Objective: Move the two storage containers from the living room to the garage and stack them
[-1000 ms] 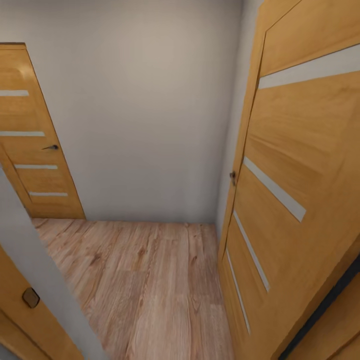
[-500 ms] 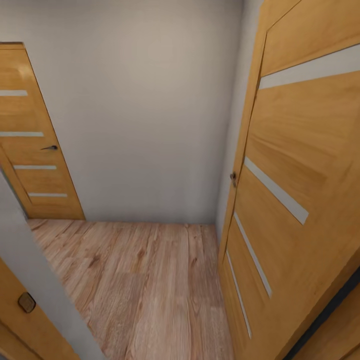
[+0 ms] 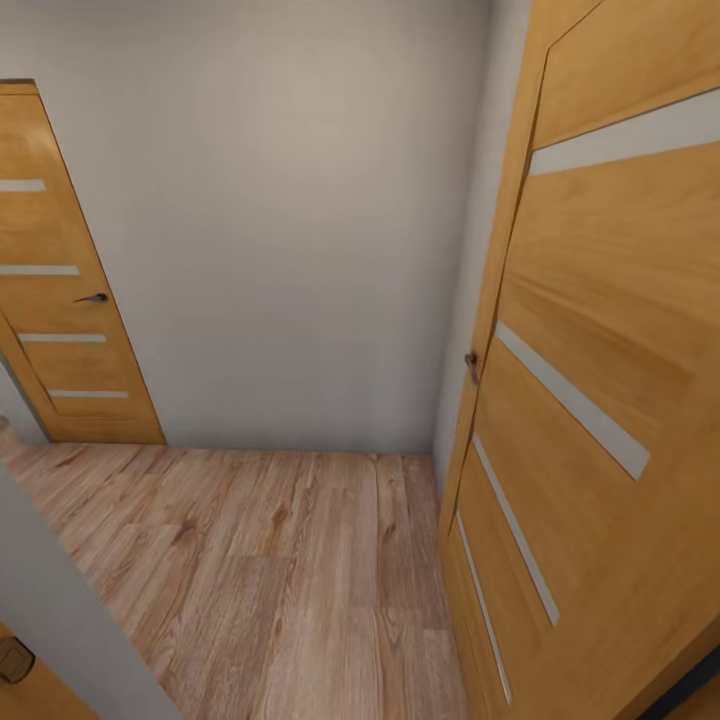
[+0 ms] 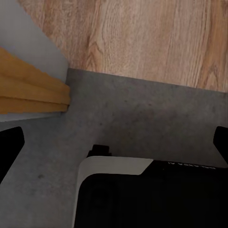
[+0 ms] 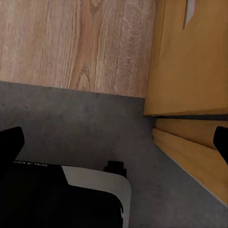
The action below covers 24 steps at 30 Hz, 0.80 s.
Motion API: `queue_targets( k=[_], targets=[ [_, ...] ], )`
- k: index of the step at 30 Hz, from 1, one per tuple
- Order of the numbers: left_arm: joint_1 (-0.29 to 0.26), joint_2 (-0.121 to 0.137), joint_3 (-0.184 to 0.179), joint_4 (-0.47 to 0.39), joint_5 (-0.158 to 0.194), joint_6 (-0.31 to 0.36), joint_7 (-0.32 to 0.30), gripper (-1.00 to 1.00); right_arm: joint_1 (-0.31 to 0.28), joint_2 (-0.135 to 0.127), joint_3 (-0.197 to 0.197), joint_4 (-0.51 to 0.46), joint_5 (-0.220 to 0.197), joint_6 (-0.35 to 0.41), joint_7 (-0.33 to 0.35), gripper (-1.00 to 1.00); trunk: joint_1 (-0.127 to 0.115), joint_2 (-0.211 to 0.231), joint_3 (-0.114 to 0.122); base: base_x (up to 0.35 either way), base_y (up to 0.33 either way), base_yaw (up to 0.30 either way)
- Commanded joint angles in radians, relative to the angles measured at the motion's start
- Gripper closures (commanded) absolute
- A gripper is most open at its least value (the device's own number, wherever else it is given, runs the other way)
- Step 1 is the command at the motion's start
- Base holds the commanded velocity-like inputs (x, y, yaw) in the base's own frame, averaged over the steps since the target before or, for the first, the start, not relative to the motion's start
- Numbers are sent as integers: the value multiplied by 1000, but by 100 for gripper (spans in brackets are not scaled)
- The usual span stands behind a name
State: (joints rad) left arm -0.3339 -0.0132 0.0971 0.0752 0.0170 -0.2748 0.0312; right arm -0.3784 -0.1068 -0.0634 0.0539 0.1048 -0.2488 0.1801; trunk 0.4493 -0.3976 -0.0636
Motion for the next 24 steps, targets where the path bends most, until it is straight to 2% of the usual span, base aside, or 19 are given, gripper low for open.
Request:
queue_targets(
  k=[1, 8, 24],
  targets=[
    [-2, 0, 6, 5, 1, -7, 1, -100, -2, -1, -7, 4, 10, -7, 1, -100, 1, -2, -2, 4, 0, 0],
    [-2, 1, 6, 5, 1, -7, 1, -100, -2, -1, -7, 4, 10, -7, 1, -100, 1, -2, -2, 108, 79, 0],
    [-2, -1, 6, 5, 1, -7, 1, -100, -2, -1, -7, 4, 10, -7, 1, -100, 1, -2, -2, 14, 3, 0]
  ],
)
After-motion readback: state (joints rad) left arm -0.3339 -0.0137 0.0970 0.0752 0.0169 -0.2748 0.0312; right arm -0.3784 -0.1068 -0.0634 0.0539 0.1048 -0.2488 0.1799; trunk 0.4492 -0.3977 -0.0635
